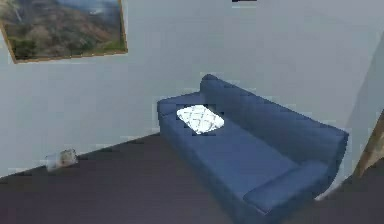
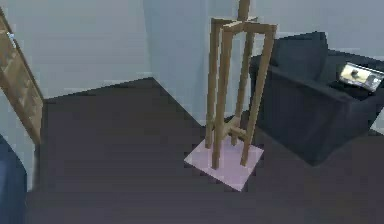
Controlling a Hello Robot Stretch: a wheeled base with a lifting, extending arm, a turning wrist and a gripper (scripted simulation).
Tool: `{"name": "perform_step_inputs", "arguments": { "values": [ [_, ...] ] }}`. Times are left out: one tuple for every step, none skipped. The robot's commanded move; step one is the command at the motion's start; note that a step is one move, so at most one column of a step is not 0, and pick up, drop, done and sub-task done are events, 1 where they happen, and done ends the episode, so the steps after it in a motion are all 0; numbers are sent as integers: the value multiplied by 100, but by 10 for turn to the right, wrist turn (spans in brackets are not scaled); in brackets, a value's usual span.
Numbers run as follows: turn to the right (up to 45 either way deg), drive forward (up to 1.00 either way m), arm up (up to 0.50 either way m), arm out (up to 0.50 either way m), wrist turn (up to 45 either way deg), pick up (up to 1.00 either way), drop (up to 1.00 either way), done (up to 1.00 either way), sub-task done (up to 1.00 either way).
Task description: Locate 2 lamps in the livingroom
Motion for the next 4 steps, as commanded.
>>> {"name": "perform_step_inputs", "arguments": {
  "values": [
    [450,0,0,0,0,0,0,0,0],
    [450,0,0,0,0,0,0,0,0],
    [450,0,0,0,0,0,0,0,0],
    [150,0,0,0,0,0,0,0,0]
  ]
}}
